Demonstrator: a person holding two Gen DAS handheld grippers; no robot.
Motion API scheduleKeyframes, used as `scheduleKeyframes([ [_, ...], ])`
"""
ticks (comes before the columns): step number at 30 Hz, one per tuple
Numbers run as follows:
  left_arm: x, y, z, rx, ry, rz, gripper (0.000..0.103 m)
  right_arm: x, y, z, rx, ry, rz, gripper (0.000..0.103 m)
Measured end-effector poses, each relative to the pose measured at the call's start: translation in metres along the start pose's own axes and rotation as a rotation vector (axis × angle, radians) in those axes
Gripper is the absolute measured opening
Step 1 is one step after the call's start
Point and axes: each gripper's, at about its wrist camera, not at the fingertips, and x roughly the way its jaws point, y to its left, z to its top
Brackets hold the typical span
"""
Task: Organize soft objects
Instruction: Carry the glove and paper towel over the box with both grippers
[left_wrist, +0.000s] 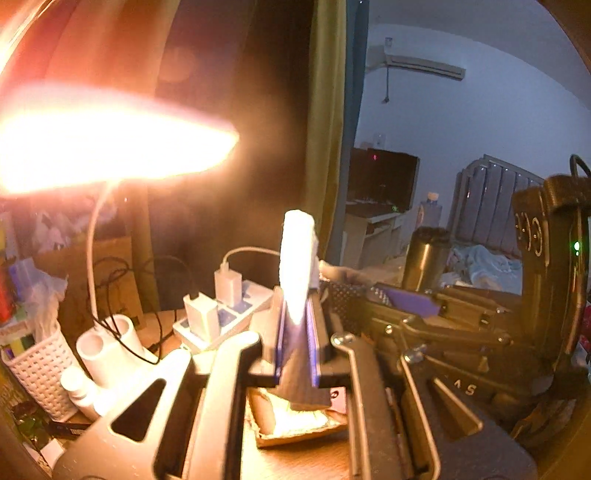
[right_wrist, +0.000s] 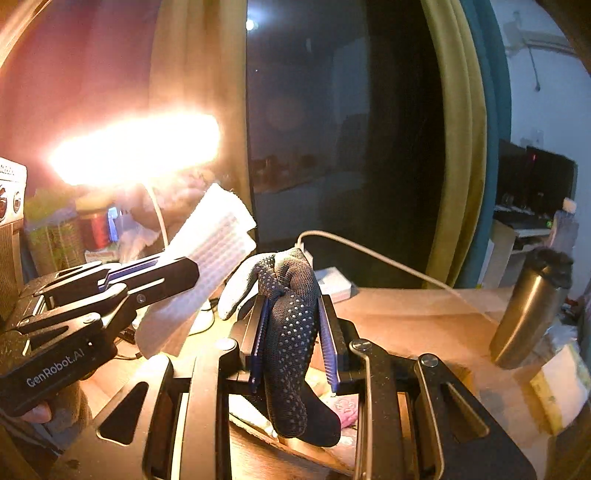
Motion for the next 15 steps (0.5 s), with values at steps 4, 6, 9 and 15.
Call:
scheduleKeyframes([
  [4,0.015,0.004,-0.008,-0.01,0.029,0.006,0.01,0.018,-0.001,-0.007,0.014,0.034,0.018,0.028],
  [6,0.022,0.006,-0.012,-0.02,0.043,0.009,0.01,0.027,-0.002,-0.012,0.021,0.052,0.027,0.028],
  [9,0.033,0.009,-0.018,-0.035,0.07,0.015,0.01,0.045,-0.005,-0.019,0.033,0.091,0.041,0.028],
  [15,0.049,0.02,-0.031,-0.07,0.13,0.035,0.01,0.077,-0.008,-0.036,0.08,0.172,0.078,0.028],
])
